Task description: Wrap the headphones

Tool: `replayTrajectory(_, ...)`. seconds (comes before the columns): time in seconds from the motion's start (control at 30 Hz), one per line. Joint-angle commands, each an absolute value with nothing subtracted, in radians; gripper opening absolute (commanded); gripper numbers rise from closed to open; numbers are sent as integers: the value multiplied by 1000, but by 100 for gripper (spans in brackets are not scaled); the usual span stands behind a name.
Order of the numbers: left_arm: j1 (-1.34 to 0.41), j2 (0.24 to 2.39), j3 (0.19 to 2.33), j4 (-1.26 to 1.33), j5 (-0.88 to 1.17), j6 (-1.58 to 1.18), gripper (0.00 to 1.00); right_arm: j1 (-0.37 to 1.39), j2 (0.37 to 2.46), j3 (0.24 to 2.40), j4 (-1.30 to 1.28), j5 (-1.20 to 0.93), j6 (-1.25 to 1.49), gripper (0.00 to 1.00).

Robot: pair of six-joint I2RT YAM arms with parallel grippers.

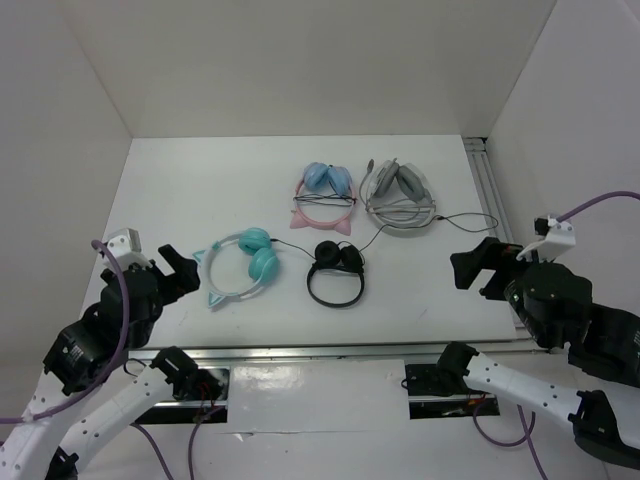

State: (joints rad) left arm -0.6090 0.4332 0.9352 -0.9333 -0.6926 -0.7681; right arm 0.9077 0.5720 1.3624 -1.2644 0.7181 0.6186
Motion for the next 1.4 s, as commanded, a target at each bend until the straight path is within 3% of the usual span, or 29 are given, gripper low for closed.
replayTrajectory(0.0, -603, 426, 928, -885, -686, -741, 100, 917, 554, 1376, -1242, 778, 620, 100)
replayTrajectory(0.43, -603, 408, 937, -936, -755, -830, 100, 927, 564, 1315, -1171, 785, 618, 100)
replayTrajectory(0.67, -603, 722, 1023, -1022, -619, -1017, 100, 927, 595, 1195, -945, 641, 574, 100)
replayTrajectory(0.83, -594, 819, 865, -864, -601, -1113, 100, 927, 604, 1172, -856, 511, 549, 100)
replayTrajectory(0.93, -537, 882, 747, -723, -518, -1038, 100, 927, 575, 1122, -809, 444, 538, 100)
replayTrajectory(1.07, -398, 937, 658, -464, -391, -918, 100, 927, 565, 1100, -799, 408, 538, 100)
replayTrajectory(1.37, -141, 1084, 574, -278, -144, -789, 100, 927, 555, 1068, -775, 383, 508, 100)
